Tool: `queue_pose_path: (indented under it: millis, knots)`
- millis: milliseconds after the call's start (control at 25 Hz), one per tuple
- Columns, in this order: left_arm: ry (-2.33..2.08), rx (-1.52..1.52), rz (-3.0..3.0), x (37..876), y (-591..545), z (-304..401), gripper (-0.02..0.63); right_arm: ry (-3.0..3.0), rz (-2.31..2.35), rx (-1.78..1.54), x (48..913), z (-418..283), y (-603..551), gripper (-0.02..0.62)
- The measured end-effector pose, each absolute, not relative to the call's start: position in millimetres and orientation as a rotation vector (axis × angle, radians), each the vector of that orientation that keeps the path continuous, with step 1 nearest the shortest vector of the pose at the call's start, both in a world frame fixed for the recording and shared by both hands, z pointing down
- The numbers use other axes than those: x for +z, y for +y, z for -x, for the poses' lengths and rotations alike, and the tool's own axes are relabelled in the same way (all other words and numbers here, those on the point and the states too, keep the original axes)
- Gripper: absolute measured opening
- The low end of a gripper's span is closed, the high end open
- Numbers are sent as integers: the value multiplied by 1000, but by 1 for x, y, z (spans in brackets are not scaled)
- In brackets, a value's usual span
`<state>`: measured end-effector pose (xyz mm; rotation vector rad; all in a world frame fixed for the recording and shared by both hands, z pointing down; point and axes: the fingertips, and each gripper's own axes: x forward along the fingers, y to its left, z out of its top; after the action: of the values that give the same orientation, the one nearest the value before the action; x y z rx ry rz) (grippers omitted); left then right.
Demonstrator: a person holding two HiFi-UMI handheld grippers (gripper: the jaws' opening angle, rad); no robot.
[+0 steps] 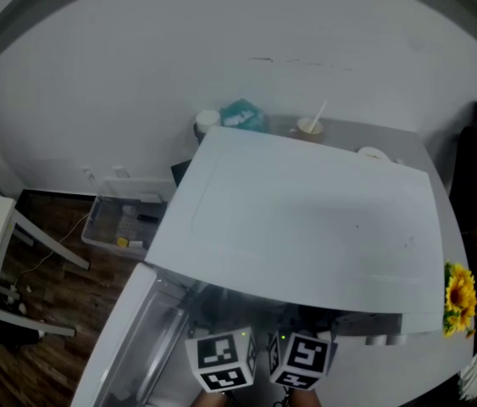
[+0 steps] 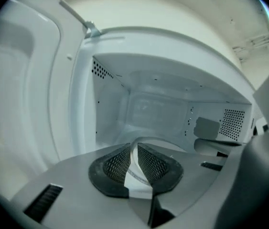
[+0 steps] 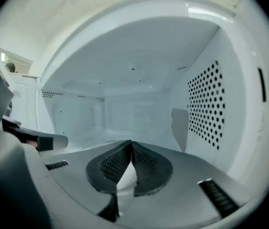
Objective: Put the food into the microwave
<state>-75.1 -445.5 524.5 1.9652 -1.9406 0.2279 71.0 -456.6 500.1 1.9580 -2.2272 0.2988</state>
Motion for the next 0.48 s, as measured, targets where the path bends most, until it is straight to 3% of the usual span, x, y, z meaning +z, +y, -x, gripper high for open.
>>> queue_pose_path:
  millis: [400,480]
  knots:
    - [-1846,246,-2138,503,-350,60,55,-2449,-1700,237,483,-51,-353,15]
    - [-1823,238,-2157,488,-334,57,10,-2454,-1695,232,471,-55,-338,15]
